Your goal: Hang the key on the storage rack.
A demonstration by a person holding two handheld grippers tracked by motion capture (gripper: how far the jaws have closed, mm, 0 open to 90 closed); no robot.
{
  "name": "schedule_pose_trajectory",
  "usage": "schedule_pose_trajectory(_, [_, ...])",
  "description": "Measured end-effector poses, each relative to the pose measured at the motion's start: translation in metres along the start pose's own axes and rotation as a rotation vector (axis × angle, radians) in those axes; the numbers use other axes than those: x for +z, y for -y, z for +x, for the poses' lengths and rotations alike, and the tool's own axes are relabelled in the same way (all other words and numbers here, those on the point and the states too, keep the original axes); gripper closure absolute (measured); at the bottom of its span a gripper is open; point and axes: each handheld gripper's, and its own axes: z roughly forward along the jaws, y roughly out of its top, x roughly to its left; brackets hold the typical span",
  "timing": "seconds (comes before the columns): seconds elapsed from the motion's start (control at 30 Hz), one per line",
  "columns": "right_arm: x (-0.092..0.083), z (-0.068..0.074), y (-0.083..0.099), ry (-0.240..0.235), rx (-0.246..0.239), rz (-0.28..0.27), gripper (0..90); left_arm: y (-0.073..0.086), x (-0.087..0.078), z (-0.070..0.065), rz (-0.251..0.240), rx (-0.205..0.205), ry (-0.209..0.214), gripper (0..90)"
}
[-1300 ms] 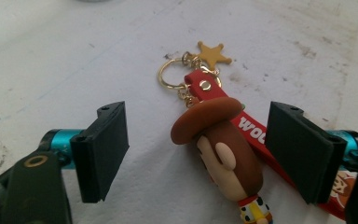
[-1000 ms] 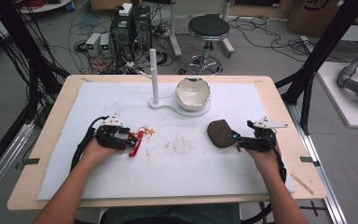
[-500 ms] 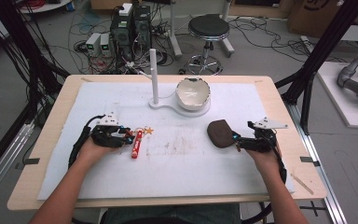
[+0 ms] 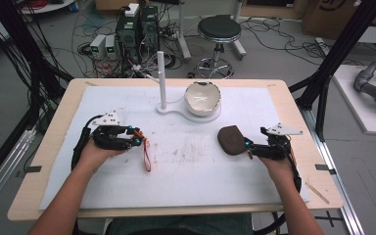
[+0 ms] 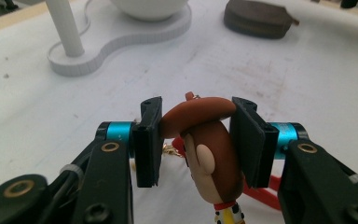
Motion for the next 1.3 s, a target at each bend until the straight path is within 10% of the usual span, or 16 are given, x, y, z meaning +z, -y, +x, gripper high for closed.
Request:
schedule_pose_trajectory(0.3, [-0.001, 0.0, 0.0, 0.004, -0.001, -0.003, 20.2, -0.029, -0.009, -0.001, -0.079, 0.021, 0.03, 55.3])
schedule_pose_trajectory(1.3, [0.0, 0.001, 0.0, 0.004, -0.006, -0.004, 20.2, -0.126, -0.009, 0.007, -0.118, 0.104, 0.042, 55.2])
